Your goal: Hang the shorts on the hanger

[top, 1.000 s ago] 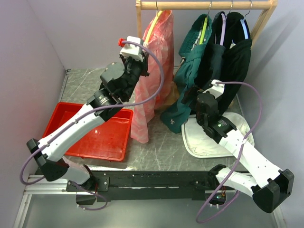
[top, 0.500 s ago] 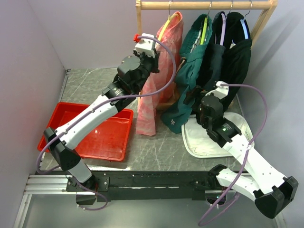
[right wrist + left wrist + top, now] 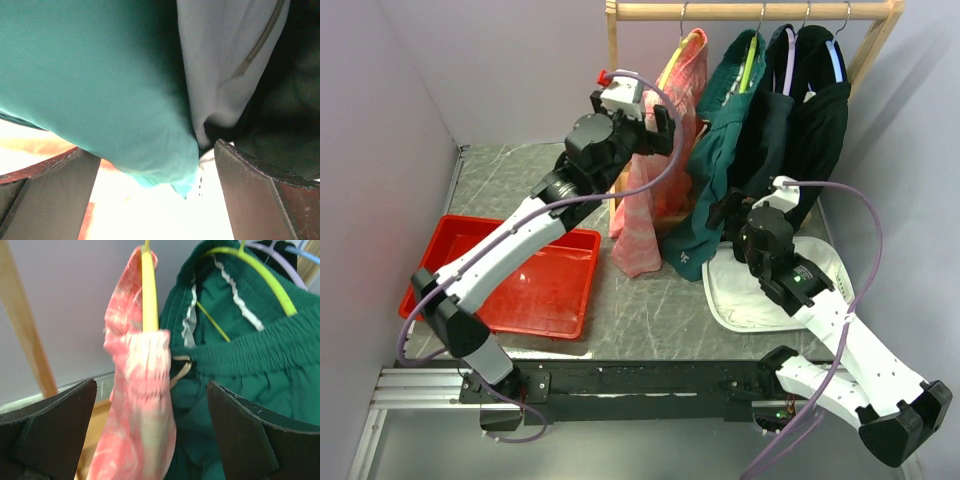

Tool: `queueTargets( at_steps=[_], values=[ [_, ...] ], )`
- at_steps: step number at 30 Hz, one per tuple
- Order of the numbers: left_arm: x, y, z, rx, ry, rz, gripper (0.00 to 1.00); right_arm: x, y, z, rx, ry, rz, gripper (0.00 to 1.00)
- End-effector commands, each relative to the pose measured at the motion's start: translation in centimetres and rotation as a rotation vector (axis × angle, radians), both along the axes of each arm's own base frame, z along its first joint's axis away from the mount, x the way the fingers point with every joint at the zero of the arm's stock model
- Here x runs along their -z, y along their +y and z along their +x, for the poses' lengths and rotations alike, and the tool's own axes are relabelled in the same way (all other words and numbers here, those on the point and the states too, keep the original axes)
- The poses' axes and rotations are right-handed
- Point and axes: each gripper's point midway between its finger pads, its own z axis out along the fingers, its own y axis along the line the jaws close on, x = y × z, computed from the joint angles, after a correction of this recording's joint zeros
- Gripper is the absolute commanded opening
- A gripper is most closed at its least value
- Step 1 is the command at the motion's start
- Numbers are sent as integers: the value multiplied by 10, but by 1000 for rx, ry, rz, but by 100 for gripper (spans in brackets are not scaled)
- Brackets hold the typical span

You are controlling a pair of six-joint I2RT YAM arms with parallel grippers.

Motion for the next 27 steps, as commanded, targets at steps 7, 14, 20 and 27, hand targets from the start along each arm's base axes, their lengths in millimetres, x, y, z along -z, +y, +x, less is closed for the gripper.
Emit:
queueTargets(
  at_steps=[7, 14, 20, 27],
  values=[
    [47, 41, -86, 80, 280, -104, 96, -8, 14, -25, -149, -4, 57, 100],
    [154, 45, -143, 50, 491, -76, 96, 8, 18, -43, -205, -7, 103, 100],
    [211, 51, -171, 54, 580, -77, 96, 22, 17, -56, -231, -22, 139, 100],
    [217, 61, -187, 110, 574, -157, 96, 32, 11, -64, -224, -32, 141, 100]
  ],
)
